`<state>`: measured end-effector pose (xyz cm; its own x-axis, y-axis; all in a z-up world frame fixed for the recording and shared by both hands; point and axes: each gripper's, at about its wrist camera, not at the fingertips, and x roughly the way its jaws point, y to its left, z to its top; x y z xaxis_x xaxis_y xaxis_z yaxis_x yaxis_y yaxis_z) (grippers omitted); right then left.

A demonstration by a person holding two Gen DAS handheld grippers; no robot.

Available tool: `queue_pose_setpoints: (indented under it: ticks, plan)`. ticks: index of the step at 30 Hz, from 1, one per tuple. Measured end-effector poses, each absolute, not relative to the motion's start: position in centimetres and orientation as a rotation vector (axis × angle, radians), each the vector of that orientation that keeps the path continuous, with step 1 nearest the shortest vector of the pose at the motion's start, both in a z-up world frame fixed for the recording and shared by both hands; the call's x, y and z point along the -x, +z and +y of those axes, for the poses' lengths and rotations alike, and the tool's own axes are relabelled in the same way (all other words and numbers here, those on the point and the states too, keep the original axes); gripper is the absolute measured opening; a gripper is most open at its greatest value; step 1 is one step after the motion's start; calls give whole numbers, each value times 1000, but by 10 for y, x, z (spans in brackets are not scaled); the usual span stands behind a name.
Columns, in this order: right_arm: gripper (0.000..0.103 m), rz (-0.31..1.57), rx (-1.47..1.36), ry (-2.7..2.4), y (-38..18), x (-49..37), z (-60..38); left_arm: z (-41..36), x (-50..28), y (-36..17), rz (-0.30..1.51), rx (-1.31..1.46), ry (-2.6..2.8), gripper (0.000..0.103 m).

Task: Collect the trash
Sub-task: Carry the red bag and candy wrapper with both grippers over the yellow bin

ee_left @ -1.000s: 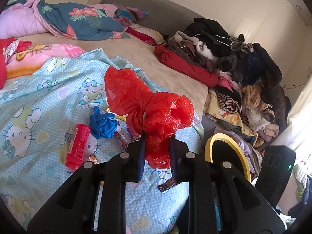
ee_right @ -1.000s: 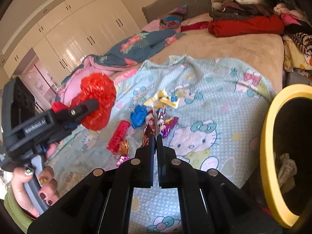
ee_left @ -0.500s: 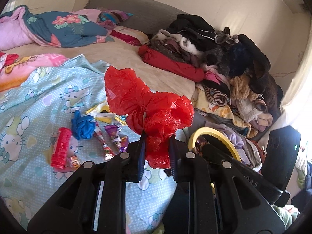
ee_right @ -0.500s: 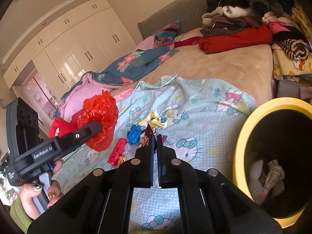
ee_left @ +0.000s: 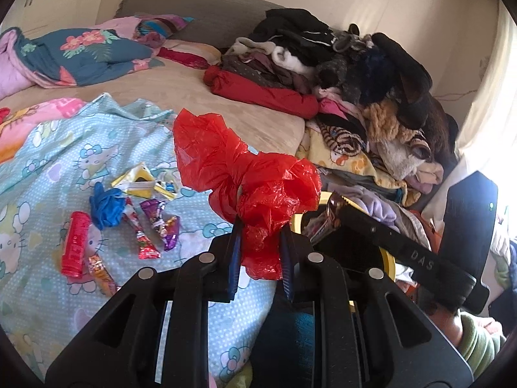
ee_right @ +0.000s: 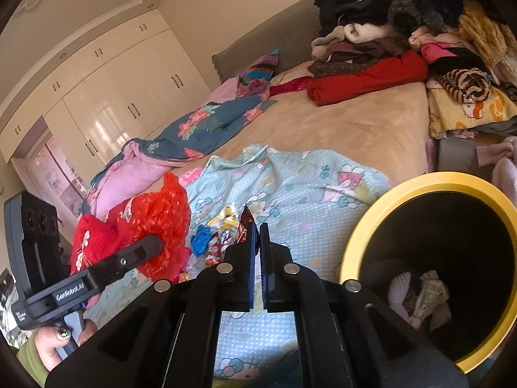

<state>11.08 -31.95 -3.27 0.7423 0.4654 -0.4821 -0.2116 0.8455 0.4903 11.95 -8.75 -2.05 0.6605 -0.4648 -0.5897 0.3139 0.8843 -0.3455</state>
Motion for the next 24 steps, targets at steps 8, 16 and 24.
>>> queue_pose_setpoints:
  ticks: [8, 16, 24]
  plan:
    - [3, 607, -461, 323, -31, -108, -353, -109, -116, -24, 743, 185, -482, 14]
    - [3, 583, -487, 251, -32, -104, -388, -134, -112, -26, 750, 148, -528, 14]
    - [3, 569, -510, 189, -36, -102, -417, -154, -111, -27, 756, 120, -571, 14]
